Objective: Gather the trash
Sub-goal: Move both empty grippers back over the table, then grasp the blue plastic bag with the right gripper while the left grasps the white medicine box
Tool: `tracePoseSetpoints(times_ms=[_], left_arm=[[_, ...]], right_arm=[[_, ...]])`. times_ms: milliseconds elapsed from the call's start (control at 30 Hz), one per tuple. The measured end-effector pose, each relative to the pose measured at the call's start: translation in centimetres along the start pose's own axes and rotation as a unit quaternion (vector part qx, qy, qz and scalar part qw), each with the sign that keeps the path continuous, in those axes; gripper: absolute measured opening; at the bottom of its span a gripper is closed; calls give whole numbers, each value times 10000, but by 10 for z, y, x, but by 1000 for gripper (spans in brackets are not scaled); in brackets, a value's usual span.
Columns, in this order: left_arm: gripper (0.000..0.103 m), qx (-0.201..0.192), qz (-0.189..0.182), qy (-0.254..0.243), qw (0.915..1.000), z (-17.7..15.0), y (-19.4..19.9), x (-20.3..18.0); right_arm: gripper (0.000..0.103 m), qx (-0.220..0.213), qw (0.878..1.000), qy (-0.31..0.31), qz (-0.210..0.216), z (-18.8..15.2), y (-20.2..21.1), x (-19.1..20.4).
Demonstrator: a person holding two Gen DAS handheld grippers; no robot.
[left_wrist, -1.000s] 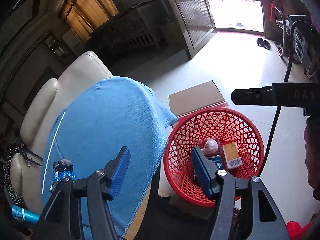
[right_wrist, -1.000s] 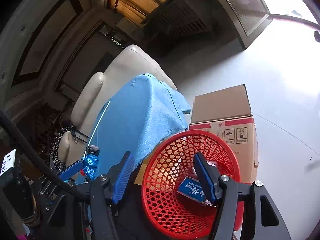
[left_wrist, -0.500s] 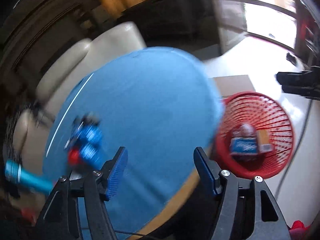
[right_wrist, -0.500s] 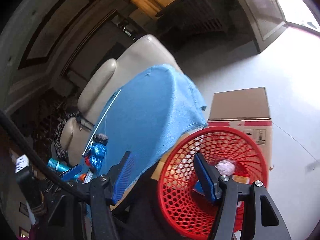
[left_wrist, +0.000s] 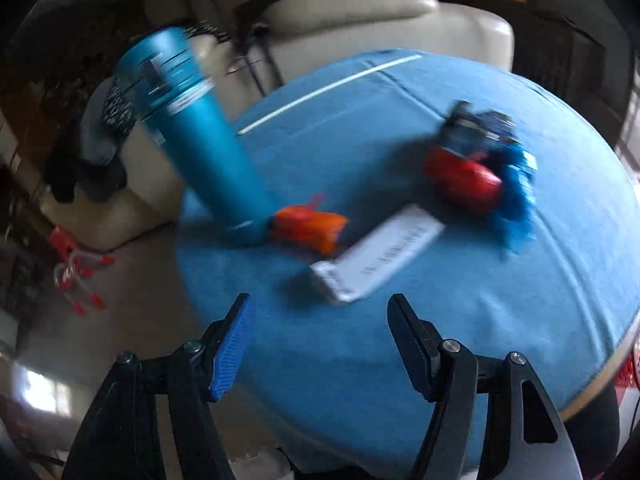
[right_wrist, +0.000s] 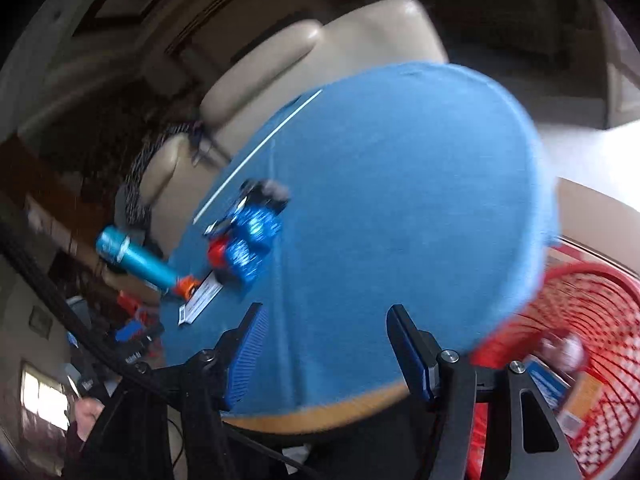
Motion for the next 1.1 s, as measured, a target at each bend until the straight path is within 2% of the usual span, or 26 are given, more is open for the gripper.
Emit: tracePoseSetpoints(times_ms=[133, 267, 333, 500, 600, 667, 700, 733, 833, 900, 1100], left_arm=[[69, -19, -176, 136, 9998, -5, -9, 16], [69, -84, -443, 34, 9990, -8, -16, 18], [70, -159, -585, -43, 9982, -6, -18, 18], [70, -338, -958, -277, 9944, 1, -18, 20], [70, -333, -1237, -442, 9908, 5, -22, 17], [70, -316, -1397, -523, 9883, 5, -26, 15], [70, -304, -1536, -571, 9860, 6, -29, 12], [70, -293, -1669, -612, 9836, 7, -33, 9], [70, -283, -1915, -697, 9786, 12, -42, 1], [70, -222, -2144, -757, 9736, 16, -52, -6], [70, 130, -2116, -931, 9728, 13, -89, -20]], right_arm=[[66, 385, 9986, 331, 166, 2, -60, 45], [65, 725, 9949, 668, 211, 1, -119, 85], [65, 744, 9946, 710, 134, 4, -139, 94], [62, 697, 9975, -99, 90, 20, -177, 92], [61, 745, 9967, -216, -238, 23, -196, 91], [60, 937, 9944, -341, -358, 19, -210, 90], [58, 1055, 9929, -355, -410, 17, -216, 89], [49, 1159, 9915, -378, -445, 14, -222, 88], [33, 1066, 9927, -315, -460, 12, -223, 87], [32, 1063, 9928, -346, -424, 10, -217, 83], [31, 1038, 9933, -365, -350, 3, -182, 61]])
Point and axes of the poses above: each gripper's, at about its wrist camera, not at the fingertips, and y roughly against the way its jaws point, x to its left, z to its top, the point moved 1 cm from there along -y, roughly the way its jaws point, and after that the axes turned 12 degrees about -x, right-handed, at the moved point
